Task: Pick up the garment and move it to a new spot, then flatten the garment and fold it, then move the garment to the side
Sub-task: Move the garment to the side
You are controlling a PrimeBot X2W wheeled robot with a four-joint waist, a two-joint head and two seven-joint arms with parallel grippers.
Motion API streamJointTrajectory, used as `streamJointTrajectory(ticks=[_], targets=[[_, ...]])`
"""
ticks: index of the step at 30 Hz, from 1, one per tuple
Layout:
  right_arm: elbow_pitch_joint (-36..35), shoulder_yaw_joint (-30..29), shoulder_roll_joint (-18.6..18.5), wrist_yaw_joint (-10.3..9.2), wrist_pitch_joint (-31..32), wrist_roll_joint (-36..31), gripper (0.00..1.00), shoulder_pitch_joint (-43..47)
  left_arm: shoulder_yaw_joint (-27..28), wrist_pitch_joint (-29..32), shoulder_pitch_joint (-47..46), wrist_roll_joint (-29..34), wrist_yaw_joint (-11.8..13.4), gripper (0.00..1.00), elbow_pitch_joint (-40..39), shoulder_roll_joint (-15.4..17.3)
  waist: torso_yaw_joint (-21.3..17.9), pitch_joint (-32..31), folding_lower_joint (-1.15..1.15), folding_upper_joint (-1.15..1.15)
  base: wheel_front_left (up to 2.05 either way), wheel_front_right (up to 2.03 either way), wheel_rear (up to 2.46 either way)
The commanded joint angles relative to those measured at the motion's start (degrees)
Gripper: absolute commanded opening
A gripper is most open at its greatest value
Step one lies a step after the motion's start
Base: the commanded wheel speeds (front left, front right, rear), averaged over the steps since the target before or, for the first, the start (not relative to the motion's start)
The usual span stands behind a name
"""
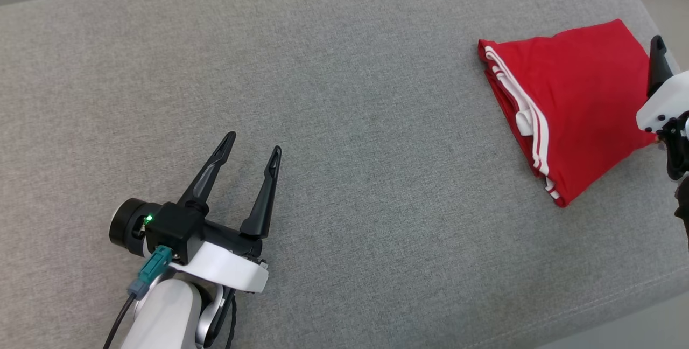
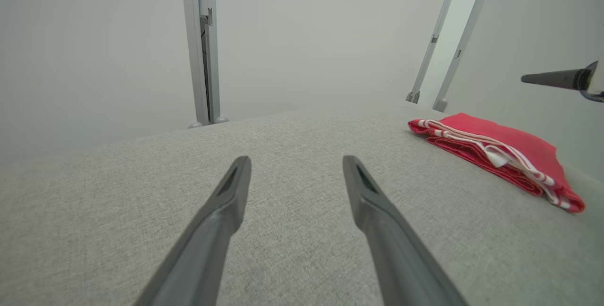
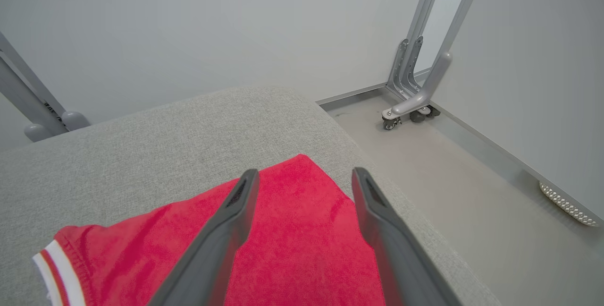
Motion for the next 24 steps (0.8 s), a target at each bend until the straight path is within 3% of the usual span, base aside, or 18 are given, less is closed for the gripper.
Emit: streamJointTrajectory(ticks=[1, 13, 24], targets=[[0.08, -0.47, -0.67, 0.01, -0.88, -0.98, 1.00, -0.34, 0.26, 0.01, -0.45, -0.06, -0.09, 1.00, 0.02, 0.07, 0.52, -0.82, 0.00, 0.00, 0.00, 0.00, 0.00], [-5.59, 0.29, 2.68, 0.01, -3.73, -3.20, 1.00, 4.60, 2.95, 0.01, 3.37, -1.83, 1.32, 1.00, -0.88, -1.32, 4.07, -8.89, 0.00, 0.00, 0.00, 0.00, 0.00], [-27.40, 5.75, 6.52, 0.01, -3.84, 1.56, 1.00, 20.16, 11.89, 0.02, 9.28, -6.19, 4.66, 1.00, -3.37, -2.16, 9.67, -16.60, 0.00, 0.00, 0.00, 0.00, 0.00]])
